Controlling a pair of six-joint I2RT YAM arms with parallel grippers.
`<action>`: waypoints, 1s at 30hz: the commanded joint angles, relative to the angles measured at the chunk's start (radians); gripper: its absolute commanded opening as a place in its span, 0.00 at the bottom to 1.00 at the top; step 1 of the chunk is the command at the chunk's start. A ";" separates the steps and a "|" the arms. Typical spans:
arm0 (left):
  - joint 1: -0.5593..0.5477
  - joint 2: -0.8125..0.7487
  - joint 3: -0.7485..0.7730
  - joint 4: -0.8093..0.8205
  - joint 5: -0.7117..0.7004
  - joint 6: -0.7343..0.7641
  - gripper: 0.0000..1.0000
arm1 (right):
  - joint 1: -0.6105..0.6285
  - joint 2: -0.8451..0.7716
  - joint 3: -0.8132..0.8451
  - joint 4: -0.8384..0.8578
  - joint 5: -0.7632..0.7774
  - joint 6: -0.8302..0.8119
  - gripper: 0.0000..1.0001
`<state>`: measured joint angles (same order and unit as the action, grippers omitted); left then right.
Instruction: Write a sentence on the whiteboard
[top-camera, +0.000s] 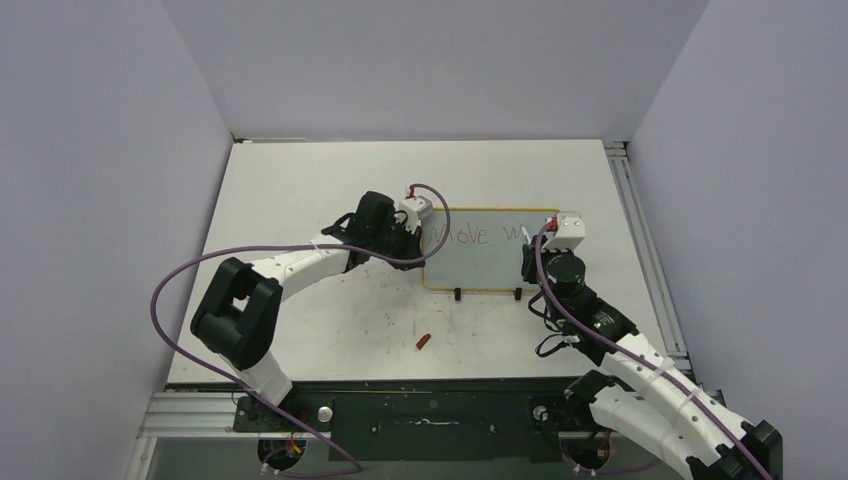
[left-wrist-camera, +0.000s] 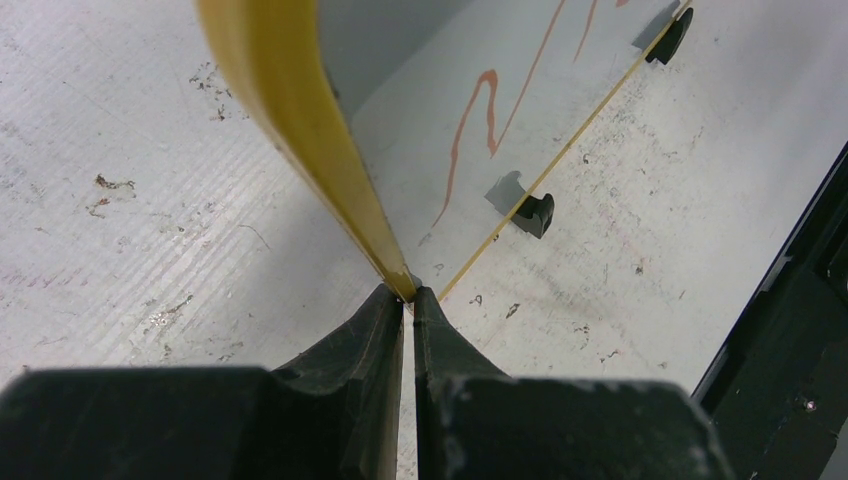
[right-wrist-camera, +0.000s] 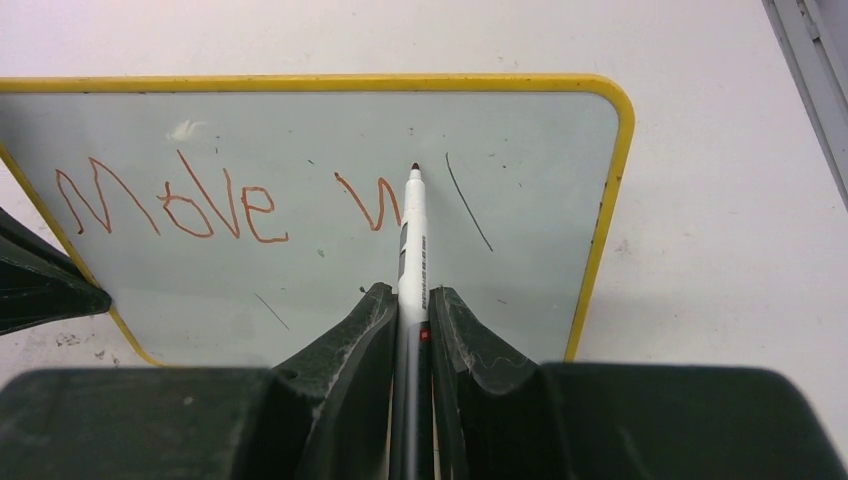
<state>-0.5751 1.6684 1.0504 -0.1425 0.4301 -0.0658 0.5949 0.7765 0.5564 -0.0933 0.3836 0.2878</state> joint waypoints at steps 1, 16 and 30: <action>-0.008 -0.023 0.036 -0.017 -0.014 0.021 0.04 | -0.009 -0.060 0.048 -0.016 -0.008 0.001 0.05; -0.008 -0.024 0.039 -0.019 -0.016 0.021 0.04 | -0.010 -0.040 0.020 0.000 0.016 0.012 0.05; -0.008 -0.024 0.041 -0.016 -0.014 0.023 0.04 | -0.029 0.006 0.015 0.037 0.010 -0.001 0.05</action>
<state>-0.5758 1.6684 1.0557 -0.1513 0.4286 -0.0658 0.5755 0.7643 0.5571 -0.1085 0.3805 0.2966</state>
